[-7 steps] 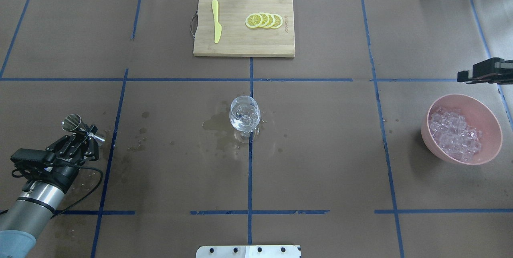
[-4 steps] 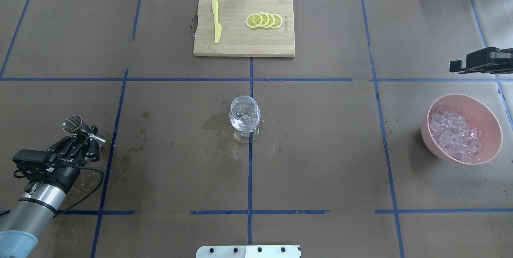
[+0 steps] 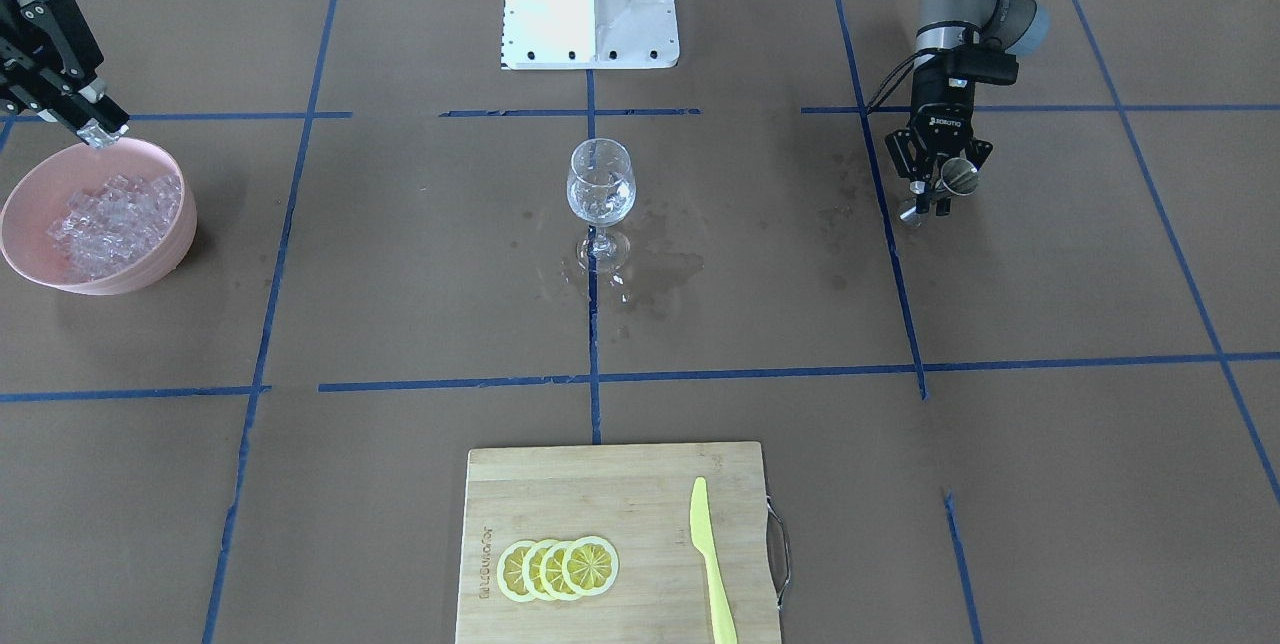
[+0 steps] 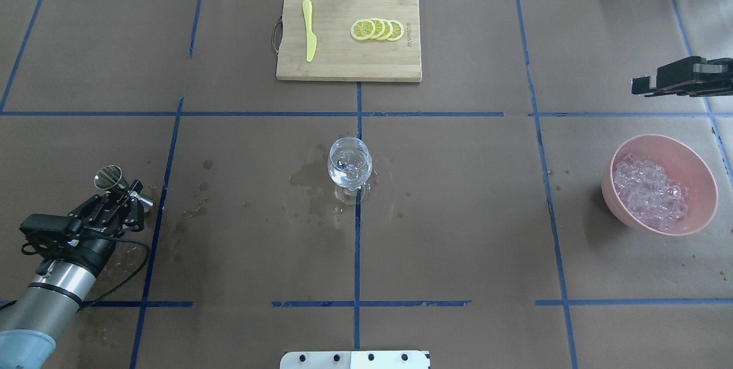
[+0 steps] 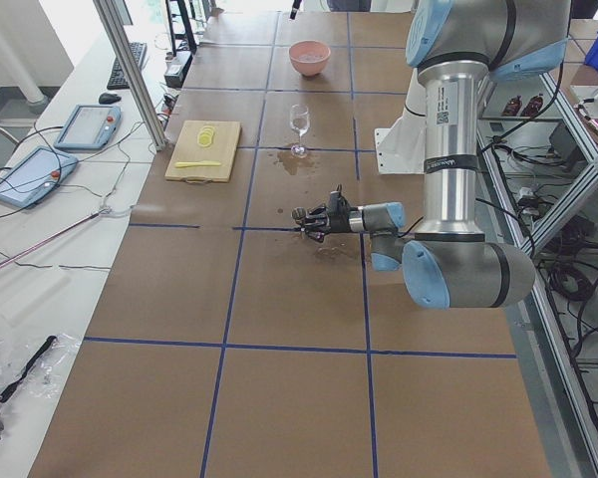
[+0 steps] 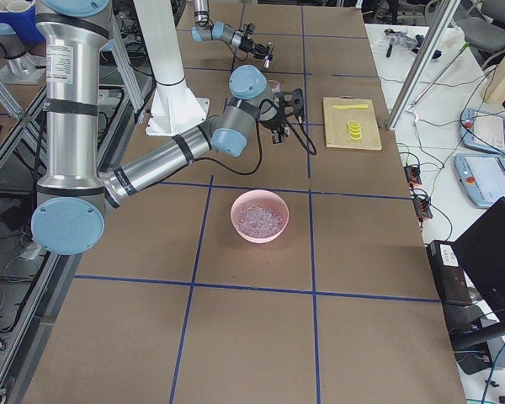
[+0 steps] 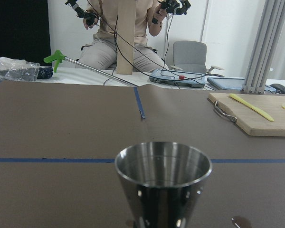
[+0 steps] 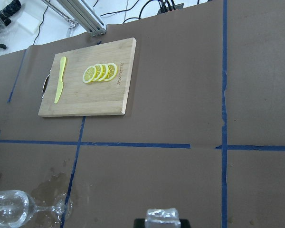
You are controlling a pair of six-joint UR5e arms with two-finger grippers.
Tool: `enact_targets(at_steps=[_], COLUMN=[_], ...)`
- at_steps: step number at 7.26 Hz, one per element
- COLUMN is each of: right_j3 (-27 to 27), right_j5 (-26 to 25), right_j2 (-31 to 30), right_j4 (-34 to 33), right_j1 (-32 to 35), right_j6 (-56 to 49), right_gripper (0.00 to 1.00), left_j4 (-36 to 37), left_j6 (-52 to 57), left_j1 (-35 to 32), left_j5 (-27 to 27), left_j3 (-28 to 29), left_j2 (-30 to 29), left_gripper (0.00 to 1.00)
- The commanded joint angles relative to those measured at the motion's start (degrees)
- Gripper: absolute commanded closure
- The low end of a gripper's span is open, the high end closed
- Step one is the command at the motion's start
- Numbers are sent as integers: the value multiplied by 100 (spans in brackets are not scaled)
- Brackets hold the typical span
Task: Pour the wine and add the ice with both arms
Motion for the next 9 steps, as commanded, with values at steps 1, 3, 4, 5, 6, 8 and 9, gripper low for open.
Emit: enact_targets(at_steps=[1,3,4,5,6,8,9], right_j3=[-3,-3,-12,-29,-29,-38,-64], right_j5=[71,97,89,54,27,0,1], right_j2=[109,249,494,714,794,935,1040], right_j4=[0,-9,-17,-35,-44,-70,-79], right_j1=[0,-44,-157,-280,-377,-509,-597], right_j6=[81,98,350,640,713,740,801], right_gripper=[100,100,100,100,100,100,100], left_j4=[-2,7,7,7,-2,15,50], left_j6=[12,55,99,169,240,258,258], left_j1=[0,0,0,-9,-17,-35,-35], left_j5=[0,0,-9,-52,-244,-684,-842], left_j3=[-1,-1,-19,-45,-132,-317,-405], left_j2=[-9,-1,-1,8,26,227,341], left_gripper=[43,22,0,0,0,0,0])
